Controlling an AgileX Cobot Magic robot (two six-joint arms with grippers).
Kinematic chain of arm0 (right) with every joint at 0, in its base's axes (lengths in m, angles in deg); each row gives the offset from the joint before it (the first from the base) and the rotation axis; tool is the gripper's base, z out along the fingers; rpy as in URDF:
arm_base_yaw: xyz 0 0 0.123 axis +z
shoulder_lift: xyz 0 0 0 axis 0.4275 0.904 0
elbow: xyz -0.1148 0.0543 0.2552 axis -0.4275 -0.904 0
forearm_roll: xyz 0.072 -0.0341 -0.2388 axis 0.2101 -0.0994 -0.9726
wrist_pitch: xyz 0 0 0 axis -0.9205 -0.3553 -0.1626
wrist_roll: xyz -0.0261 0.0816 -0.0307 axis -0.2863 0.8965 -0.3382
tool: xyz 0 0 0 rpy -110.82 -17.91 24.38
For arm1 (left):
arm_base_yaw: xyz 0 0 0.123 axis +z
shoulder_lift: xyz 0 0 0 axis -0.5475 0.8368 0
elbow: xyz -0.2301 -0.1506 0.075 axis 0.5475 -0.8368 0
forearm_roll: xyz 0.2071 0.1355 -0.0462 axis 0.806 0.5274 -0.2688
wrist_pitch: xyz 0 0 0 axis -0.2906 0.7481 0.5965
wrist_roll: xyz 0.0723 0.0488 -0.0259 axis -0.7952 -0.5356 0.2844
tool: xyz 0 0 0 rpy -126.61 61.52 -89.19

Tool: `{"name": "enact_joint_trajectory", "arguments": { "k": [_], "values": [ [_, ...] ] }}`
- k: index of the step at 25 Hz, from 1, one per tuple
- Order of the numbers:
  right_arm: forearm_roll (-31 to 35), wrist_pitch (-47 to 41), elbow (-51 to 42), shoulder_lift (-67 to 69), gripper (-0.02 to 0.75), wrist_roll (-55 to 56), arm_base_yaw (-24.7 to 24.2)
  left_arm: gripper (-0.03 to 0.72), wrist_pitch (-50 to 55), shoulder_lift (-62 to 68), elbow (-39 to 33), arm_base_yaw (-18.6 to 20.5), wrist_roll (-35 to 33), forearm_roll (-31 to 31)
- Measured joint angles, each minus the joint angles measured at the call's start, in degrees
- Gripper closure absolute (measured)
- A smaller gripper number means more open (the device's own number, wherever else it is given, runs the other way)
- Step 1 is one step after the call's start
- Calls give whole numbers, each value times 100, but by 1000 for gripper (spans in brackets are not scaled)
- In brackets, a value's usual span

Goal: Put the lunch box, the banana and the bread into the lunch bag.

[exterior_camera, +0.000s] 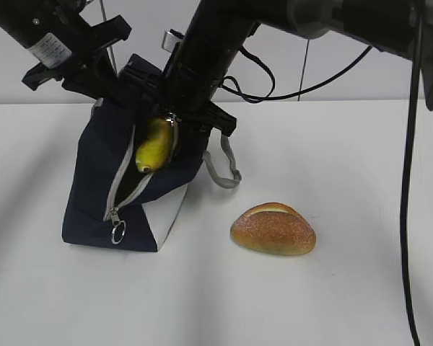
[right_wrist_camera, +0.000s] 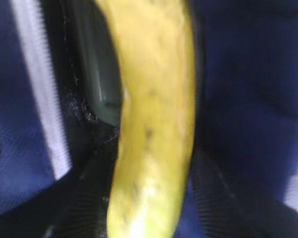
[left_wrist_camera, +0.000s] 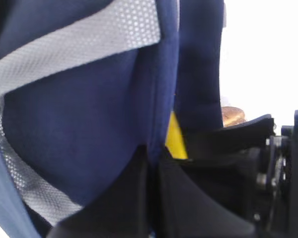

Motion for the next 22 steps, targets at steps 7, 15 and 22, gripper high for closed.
{"name": "enact_joint_trajectory", "arguments": {
  "k": [7, 15, 22],
  "values": [
    [167, 49, 13, 0, 183, -535, 0, 688, 4, 0, 0, 0, -13, -1],
    [-245, 5, 599, -57, 176, -1476, -105, 688, 11, 0, 2, 0, -17, -6],
    [-1097, -19, 103, -791, 176, -2007, -124, 688, 11, -5, 2, 0, -17, 13]
  ]
}}
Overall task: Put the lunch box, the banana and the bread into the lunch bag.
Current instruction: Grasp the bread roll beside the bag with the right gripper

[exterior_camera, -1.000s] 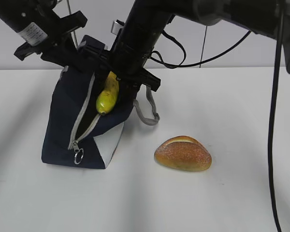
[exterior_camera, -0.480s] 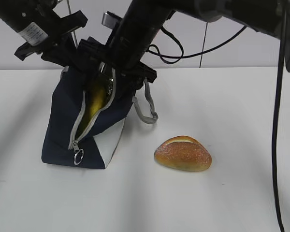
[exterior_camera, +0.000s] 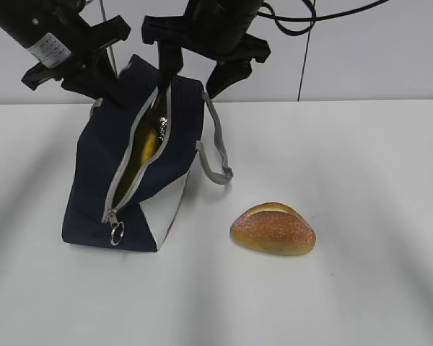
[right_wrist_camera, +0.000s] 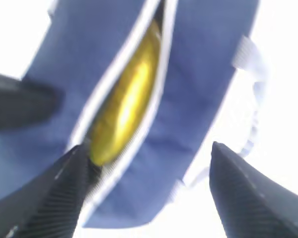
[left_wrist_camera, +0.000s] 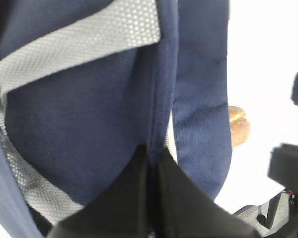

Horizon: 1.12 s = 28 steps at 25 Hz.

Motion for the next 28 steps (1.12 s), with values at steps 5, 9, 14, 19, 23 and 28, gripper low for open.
{"name": "enact_joint_trajectory", "arguments": {
  "k": [5, 9, 14, 19, 23, 28],
  "values": [
    [-673, 0, -1402, -802, 176, -398, 0, 688, 0, 0, 0, 0, 0, 0],
    [-1259, 10, -2806, -1496, 176, -812, 0, 688, 0, 0, 0, 0, 0, 0],
    [-1370, 106, -4249, -2398, 176, -1827, -12, 688, 0, 0, 0, 0, 0, 5],
    [-1608, 133, -4871, -2670, 176, -2325, -37, 688, 0, 0, 0, 0, -16, 12],
    [-1749, 243, -4892, -2676, 176, -2393, -37, 688, 0, 0, 0, 0, -17, 12],
    [-2065, 542, -4892, -2676, 176, -2435, -37, 688, 2, 0, 0, 0, -17, 12]
  ]
}}
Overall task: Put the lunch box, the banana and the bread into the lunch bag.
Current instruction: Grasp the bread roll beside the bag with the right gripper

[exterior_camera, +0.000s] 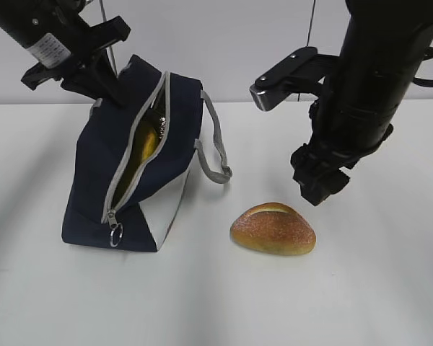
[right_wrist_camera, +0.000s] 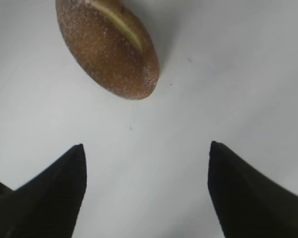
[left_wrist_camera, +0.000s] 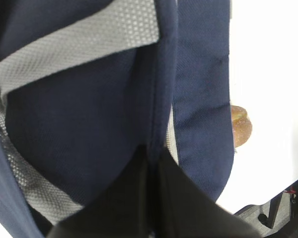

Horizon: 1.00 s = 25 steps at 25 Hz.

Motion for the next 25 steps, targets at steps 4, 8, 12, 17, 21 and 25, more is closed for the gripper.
{"name": "enact_joint_trajectory", "arguments": {
  "k": [4, 8, 12, 17, 21, 25],
  "values": [
    [225, 298, 0, 13, 176, -822, -10, 688, 0, 0, 0, 0, 0, 0],
    [667, 573, 0, 298, 172, -1863, -10, 688, 0, 0, 0, 0, -5, 0],
    [729, 812, 0, 614, 127, -2382, -10, 688, 0, 0, 0, 0, -12, 0],
    [691, 1098, 0, 1018, 101, -2577, -10, 688, 5, 0, 0, 0, -31, 0],
    [612, 1420, 0, 1417, 99, -2625, -10, 688, 5, 0, 0, 0, -43, 0],
    [583, 1643, 0, 1712, 99, -2641, -10, 688, 5, 0, 0, 0, -43, 0]
  ]
}}
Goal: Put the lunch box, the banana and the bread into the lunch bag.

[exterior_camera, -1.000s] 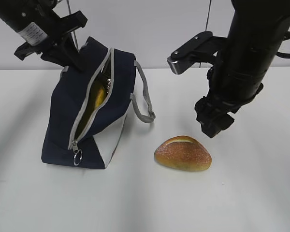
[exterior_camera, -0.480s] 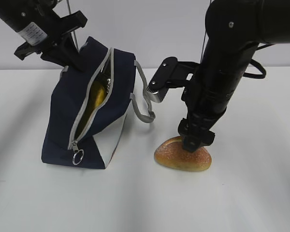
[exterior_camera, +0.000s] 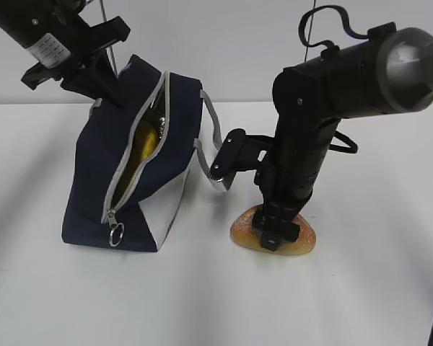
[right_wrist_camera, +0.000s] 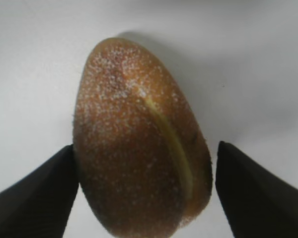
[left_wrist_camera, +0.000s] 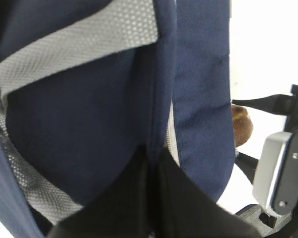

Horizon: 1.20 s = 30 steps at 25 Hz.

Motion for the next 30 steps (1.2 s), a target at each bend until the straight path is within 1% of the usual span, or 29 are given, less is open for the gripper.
{"name": "enact_joint_trajectory", "arguments": {
  "k": [3, 8, 11, 16, 20, 25, 28, 30],
  "values": [
    [0, 38, 0, 141, 126, 0, 0, 688, 0, 0, 0, 0, -2, 4],
    [0, 17, 12, 152, 290, 0, 0, 688, 0, 0, 0, 0, -7, 4],
    [0, -68, 21, 152, 353, 0, 0, 688, 0, 0, 0, 0, -13, 4],
    [-24, -518, 21, 19, 373, -12, 0, 688, 0, 0, 0, 0, -26, 6],
    [-47, -815, 21, -390, 375, 38, -73, 688, 0, 0, 0, 0, -33, 11],
    [-387, -971, 21, -1049, 376, 622, -126, 688, 0, 0, 0, 0, -38, 11],
    [-418, -984, 21, -1396, 377, 1081, -135, 688, 0, 0, 0, 0, -44, 5],
    [-297, -943, 33, -1513, 378, 1436, -135, 688, 0, 0, 0, 0, -44, 5]
  ]
}}
